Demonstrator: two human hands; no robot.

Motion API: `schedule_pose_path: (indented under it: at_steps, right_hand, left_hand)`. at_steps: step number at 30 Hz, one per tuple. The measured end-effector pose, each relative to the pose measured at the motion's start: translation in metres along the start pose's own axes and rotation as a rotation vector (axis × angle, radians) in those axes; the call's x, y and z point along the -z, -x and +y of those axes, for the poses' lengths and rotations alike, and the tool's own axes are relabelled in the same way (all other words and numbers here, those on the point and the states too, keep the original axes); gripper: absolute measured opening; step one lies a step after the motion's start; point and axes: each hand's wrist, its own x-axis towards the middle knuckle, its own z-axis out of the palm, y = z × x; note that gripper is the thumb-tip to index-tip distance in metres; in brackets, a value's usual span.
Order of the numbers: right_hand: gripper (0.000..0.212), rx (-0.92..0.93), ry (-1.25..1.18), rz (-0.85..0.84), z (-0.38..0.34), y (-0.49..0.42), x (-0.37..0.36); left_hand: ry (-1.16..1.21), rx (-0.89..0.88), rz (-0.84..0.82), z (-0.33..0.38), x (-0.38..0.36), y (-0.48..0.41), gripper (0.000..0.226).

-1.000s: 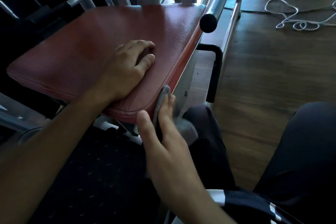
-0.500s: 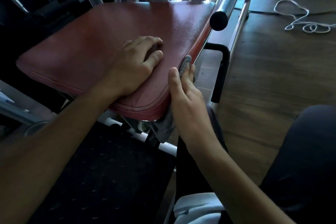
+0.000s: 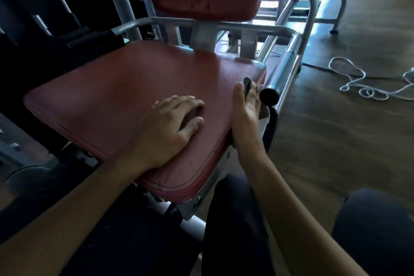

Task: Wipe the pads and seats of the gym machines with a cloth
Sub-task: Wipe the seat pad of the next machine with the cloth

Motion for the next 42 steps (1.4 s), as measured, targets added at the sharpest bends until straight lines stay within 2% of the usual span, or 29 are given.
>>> schedule_pose_path:
  at_steps: [2, 5, 8, 10, 12, 19, 23, 27, 32, 35, 42]
  right_hand:
    - [0.071, 0.025, 0.252, -0.018, -0.003, -0.002, 0.003]
    - [0.072, 0.139, 0.552, -0.125, -0.006, 0.002, 0.003]
    - [0.074, 0.168, 0.770, -0.243, -0.018, 0.002, 0.002]
    - [0.076, 0.211, 0.888, -0.328, -0.026, -0.001, -0.003]
    - [0.077, 0.241, 0.976, -0.427, -0.033, -0.004, -0.011]
    - [0.074, 0.350, 1.046, -0.717, -0.049, -0.033, -0.061]
    - [0.071, 0.403, 1.054, -0.786, -0.051, -0.043, -0.088]
    - [0.065, 0.326, 1.019, -0.790, -0.067, -0.050, -0.096]
    - [0.046, 0.207, 0.859, -0.814, -0.105, -0.076, -0.092]
    - [0.058, 0.181, 0.898, -0.879, -0.110, -0.089, -0.078]
    - [0.076, 0.444, 1.219, -1.079, -0.080, -0.106, -0.044]
  left_hand:
    - [0.060, 0.032, 0.042, -0.003, -0.001, -0.003, 0.051]
    - [0.220, 0.210, 0.182, -0.008, 0.003, -0.010, 0.028]
    - [0.043, 0.370, 0.233, -0.030, 0.011, -0.019, 0.036]
    - [-0.023, 0.532, 0.187, -0.045, 0.022, -0.023, 0.045]
    - [-0.120, 0.662, 0.120, -0.054, 0.027, -0.022, 0.042]
    - [-0.176, 0.697, 0.219, -0.063, 0.020, -0.021, 0.040]
    - [-0.168, 0.783, 0.296, -0.063, 0.019, -0.019, 0.040]
    - [-0.169, 0.831, 0.284, -0.060, 0.017, -0.017, 0.041]
    - [-0.170, 0.877, 0.233, -0.053, 0.019, -0.020, 0.043]
    - [-0.184, 0.885, 0.208, -0.053, 0.021, -0.022, 0.044]
    - [-0.152, 0.909, 0.162, -0.050, 0.024, -0.022, 0.043]
